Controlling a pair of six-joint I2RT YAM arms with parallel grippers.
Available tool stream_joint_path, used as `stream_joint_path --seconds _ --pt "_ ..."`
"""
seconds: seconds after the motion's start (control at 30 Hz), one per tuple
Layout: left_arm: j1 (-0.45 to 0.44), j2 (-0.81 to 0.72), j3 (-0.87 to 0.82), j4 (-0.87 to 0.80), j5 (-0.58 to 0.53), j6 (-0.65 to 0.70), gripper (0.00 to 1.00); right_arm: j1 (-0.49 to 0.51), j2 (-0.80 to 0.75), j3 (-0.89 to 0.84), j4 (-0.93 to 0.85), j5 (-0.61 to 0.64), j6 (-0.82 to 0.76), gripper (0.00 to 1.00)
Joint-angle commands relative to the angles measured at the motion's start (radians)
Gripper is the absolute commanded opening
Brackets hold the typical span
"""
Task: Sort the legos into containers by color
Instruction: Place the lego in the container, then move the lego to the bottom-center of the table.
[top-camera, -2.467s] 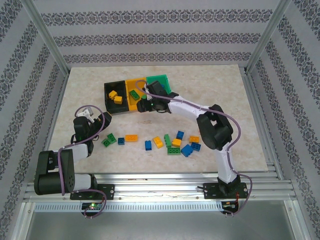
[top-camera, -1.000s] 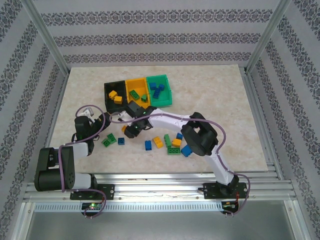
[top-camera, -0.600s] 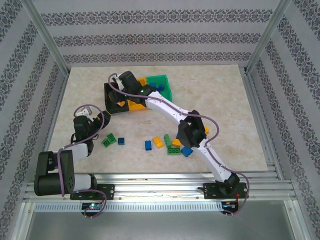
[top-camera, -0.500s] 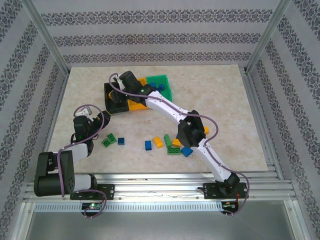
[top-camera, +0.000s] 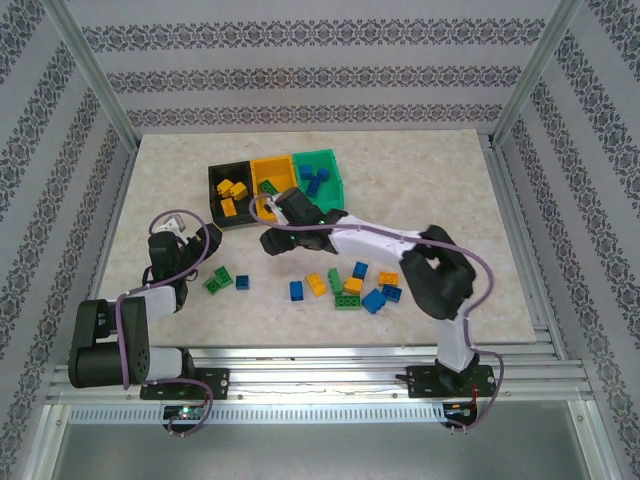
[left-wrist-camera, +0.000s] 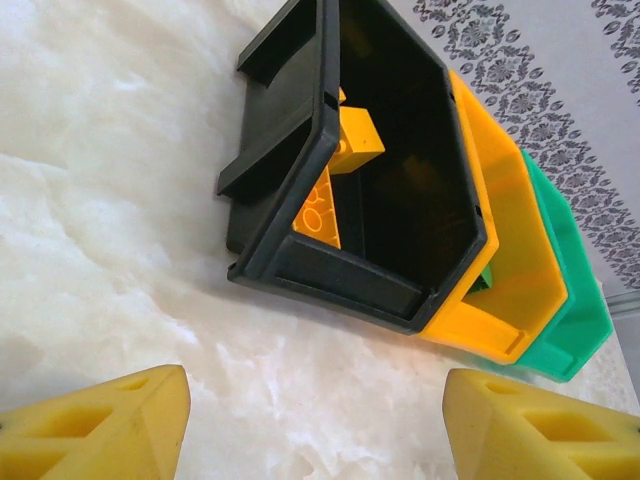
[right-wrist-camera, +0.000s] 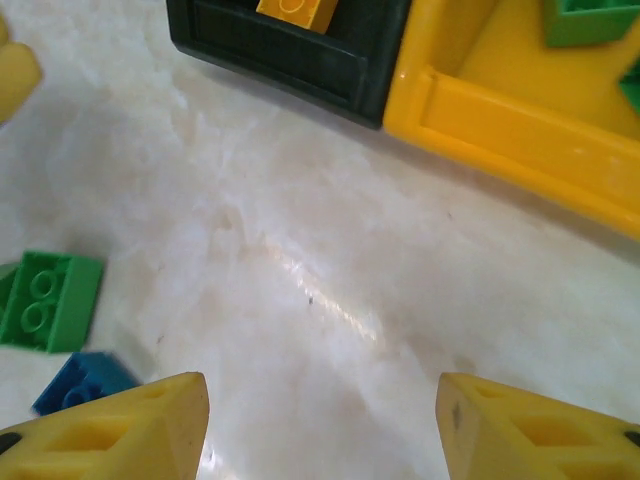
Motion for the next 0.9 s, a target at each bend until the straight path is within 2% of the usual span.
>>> stream_joint_path --seconds 0.0,0.23,0.47,0.57,0.8,0.87 --pt "-0.012 0.012 -0.008 0.06 0.031 -0.012 0.67 0.013 -0.116 -0.151 0.036 0.011 0.06 0.62" --pt "-0.013 0.025 -0.005 0.066 0.037 -0.013 0.68 0.042 -0.255 -0.392 -0.019 0.079 0.155 0.61" --pt "-0.014 0.04 -0.001 0.072 0.047 -0.018 0.68 0.058 -0.258 -0.45 -0.07 0.12 0.197 0.61" --pt "-0.014 0.04 -0.001 0.071 0.038 -0.018 0.68 0.066 -0.208 -0.407 -0.104 0.118 0.19 0.59" --pt "-0.014 0.027 -0.002 0.058 0.034 -0.009 0.68 0.114 -0.061 -0.231 -0.317 0.238 0.145 0.56" --pt "-0.014 0.027 0.001 0.054 0.041 -0.008 0.67 0.124 -0.045 -0.22 -0.332 0.247 0.131 0.56"
